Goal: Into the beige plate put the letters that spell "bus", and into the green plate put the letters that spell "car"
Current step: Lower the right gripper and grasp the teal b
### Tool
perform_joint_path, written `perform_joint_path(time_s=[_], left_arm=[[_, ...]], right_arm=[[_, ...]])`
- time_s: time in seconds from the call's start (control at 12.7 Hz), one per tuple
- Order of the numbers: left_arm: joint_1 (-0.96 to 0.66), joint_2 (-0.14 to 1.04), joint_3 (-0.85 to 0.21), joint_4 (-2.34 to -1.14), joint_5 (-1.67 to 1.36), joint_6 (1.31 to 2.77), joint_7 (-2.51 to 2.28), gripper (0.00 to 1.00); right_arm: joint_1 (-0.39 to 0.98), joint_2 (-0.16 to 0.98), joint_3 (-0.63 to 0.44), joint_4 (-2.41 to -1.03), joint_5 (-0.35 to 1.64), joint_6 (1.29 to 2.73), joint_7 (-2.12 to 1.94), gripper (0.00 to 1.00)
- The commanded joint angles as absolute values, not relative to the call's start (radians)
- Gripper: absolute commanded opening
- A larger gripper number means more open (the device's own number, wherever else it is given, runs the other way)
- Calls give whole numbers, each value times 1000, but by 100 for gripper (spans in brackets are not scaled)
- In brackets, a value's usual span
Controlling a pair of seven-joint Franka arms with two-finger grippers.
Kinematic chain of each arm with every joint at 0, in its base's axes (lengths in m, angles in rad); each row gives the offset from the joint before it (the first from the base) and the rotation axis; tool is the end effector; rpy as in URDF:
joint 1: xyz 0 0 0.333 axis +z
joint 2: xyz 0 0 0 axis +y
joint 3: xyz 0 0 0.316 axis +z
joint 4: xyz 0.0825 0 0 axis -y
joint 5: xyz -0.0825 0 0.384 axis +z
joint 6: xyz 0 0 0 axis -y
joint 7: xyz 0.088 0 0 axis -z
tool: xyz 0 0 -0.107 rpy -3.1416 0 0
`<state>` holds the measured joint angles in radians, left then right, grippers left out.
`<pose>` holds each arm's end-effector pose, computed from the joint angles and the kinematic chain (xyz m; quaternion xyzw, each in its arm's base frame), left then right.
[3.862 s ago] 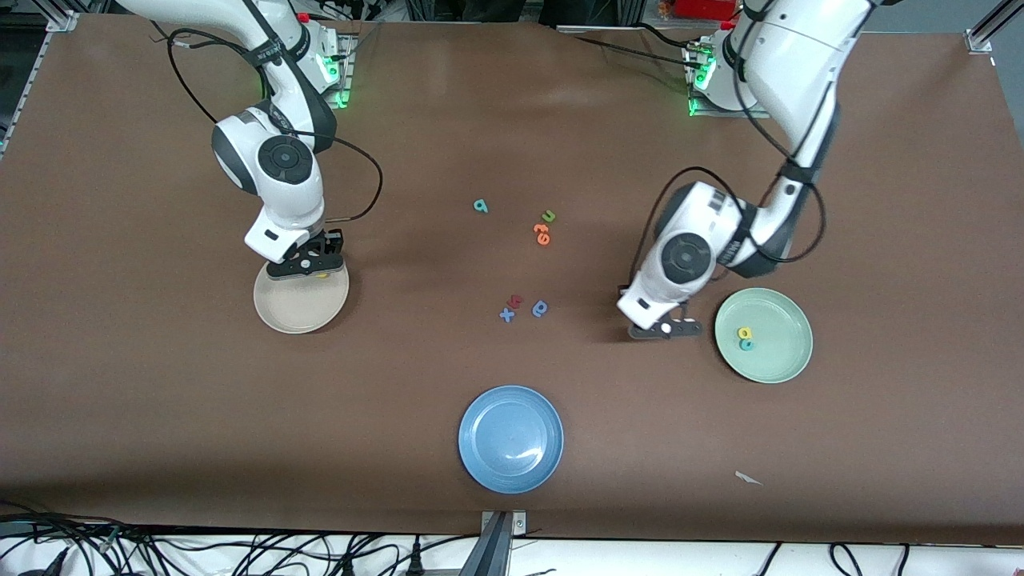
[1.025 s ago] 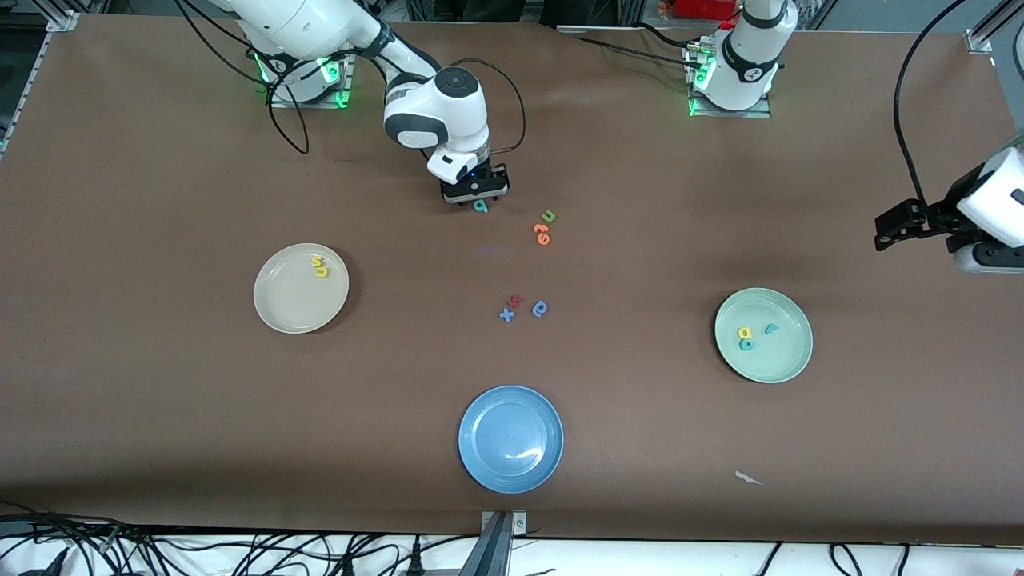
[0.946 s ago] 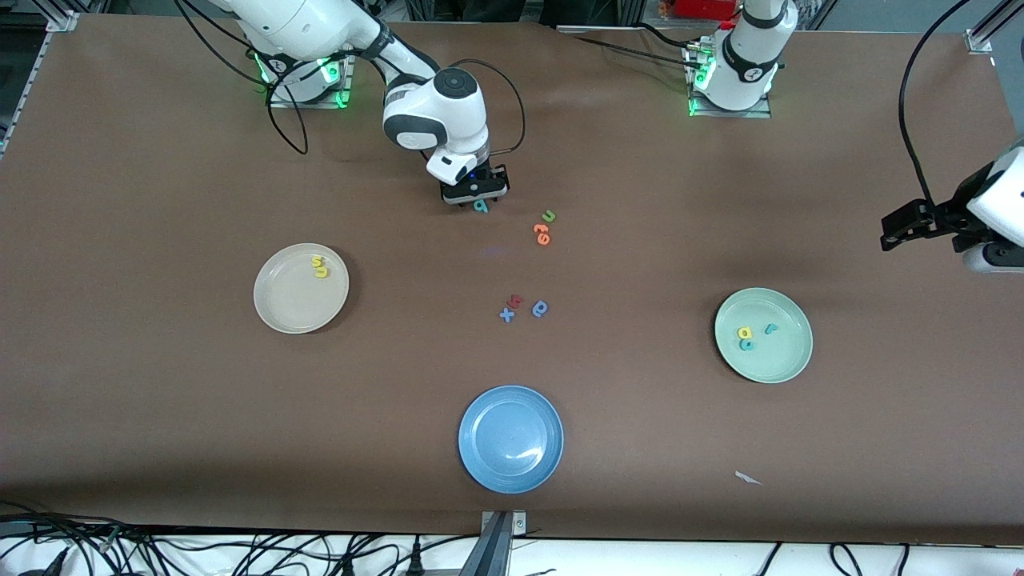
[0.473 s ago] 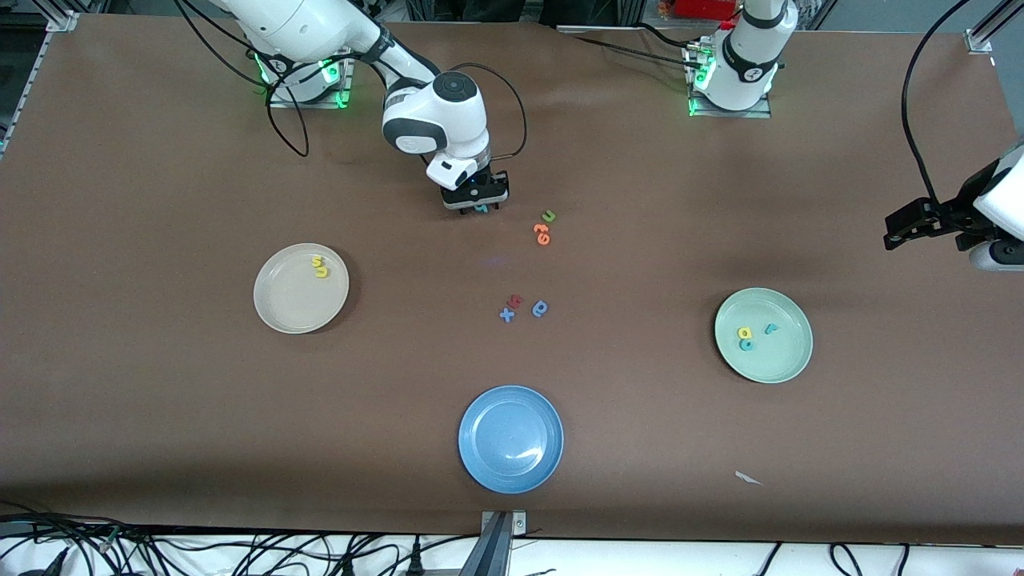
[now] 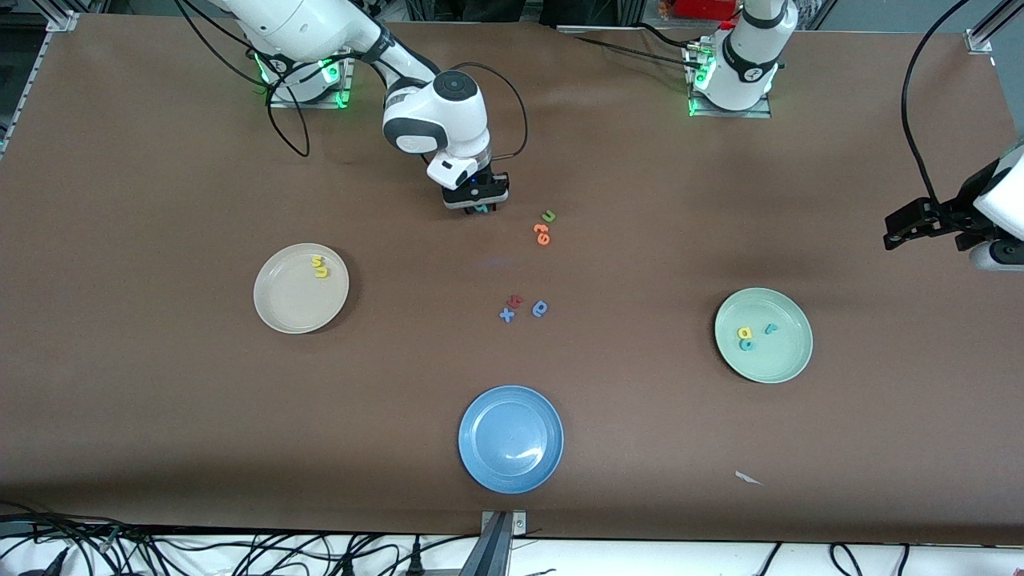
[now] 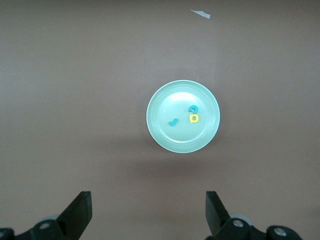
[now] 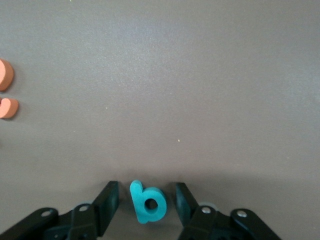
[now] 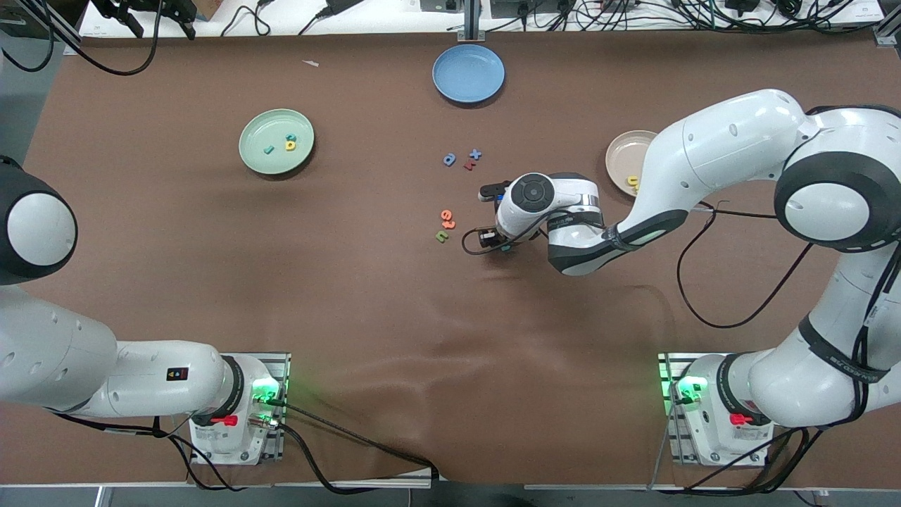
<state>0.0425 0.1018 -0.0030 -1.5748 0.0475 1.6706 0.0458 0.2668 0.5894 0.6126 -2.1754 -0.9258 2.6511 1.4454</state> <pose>0.5915 0.0281 0.5730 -0.9997 0.0056 0.0040 0.0233 0.3256 0.4451 0.1670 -0.9937 -0.0800 -0.0752 0.0227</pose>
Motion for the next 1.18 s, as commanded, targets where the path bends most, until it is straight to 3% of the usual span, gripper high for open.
perform_joint_path(time_s=[0.0, 0.08, 0.39, 0.47, 0.79, 1.1], left_arm=[[46, 83, -3, -1589, 21, 1680, 55, 100], [48, 83, -3, -1589, 21, 1680, 55, 100], [46, 83, -3, -1589, 21, 1678, 55, 100], [46, 83, -3, -1589, 21, 1678, 55, 100], [46, 83, -3, -1589, 21, 1678, 55, 100], [46, 83, -5, -1589, 21, 1677, 55, 100]], right_arm=[[279, 611, 601, -2171, -951, 2649, 1492, 51], [279, 611, 601, -2171, -951, 2649, 1497, 49], [279, 606, 601, -2172, -951, 2648, 1500, 15], [279, 604, 601, -2172, -951, 2646, 1499, 11], [278, 572, 601, -2172, -951, 2645, 1479, 5], [203, 451, 603, -2239, -939, 2620, 1380, 4]])
